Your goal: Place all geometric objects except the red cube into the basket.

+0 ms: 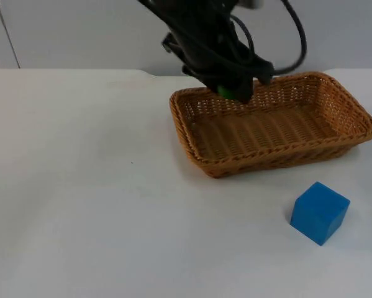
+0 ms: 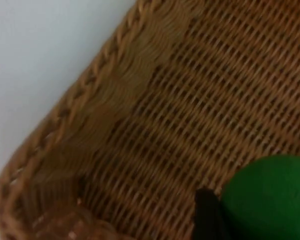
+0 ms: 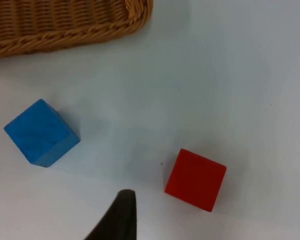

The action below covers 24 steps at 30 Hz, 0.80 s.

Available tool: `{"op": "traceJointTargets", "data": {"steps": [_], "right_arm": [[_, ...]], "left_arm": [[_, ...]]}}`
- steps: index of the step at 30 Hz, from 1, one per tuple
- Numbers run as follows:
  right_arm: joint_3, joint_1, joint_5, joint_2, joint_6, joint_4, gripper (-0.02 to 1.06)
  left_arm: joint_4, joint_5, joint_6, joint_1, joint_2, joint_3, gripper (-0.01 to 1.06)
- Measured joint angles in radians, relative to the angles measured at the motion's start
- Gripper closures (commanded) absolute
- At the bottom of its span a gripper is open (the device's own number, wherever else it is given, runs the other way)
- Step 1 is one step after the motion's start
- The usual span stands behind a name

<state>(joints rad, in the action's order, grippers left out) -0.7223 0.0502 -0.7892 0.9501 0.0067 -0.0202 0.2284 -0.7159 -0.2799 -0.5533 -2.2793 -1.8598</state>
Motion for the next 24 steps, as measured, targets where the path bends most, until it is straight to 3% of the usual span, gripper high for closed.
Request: {"op": "traceJointTargets", "data": {"steps": [4,8,11,12,13,14,15,17,24], "right_arm": [[0.0,0.0,0.0,0.0,0.0,0.0,-0.01],[0.0,0.0,0.0,0.0,0.0,0.0,-0.01],[0.0,0.0,0.0,0.0,0.0,0.0,-0.01],[0.0,0.0,0.0,0.0,0.0,0.0,-0.01],[0.0,0.0,0.0,0.0,0.0,0.0,-0.01],[0.0,0.0,0.0,0.0,0.0,0.0,-0.01],[0.0,0.0,0.0,0.0,0.0,0.0,-0.01],[0.0,0.0,0.0,0.0,0.0,0.0,-0.01],[0.0,0.0,0.004,0.0,0.0,0.0,-0.01]], "left_arm": [[0.0,-0.002,0.0,-0.004,-0.091,-0.032,1.05],[0.0,-0.013,0.003,-0.004,-0.122,-0.032,0.95],[0.0,-0.022,0.011,-0.004,-0.128,-0.032,0.66],[0.0,-0.024,0.016,-0.004,-0.128,-0.032,0.66],[0.002,-0.025,0.018,-0.004,-0.128,-0.032,0.46],[0.003,-0.029,0.018,-0.004,-0.128,-0.033,0.39],[0.006,-0.034,0.018,-0.004,-0.128,-0.033,0.21],[0.007,-0.048,0.018,-0.004,-0.128,-0.033,0.03],[0.015,-0.168,0.03,-0.004,-0.069,-0.033,0.0]]}}
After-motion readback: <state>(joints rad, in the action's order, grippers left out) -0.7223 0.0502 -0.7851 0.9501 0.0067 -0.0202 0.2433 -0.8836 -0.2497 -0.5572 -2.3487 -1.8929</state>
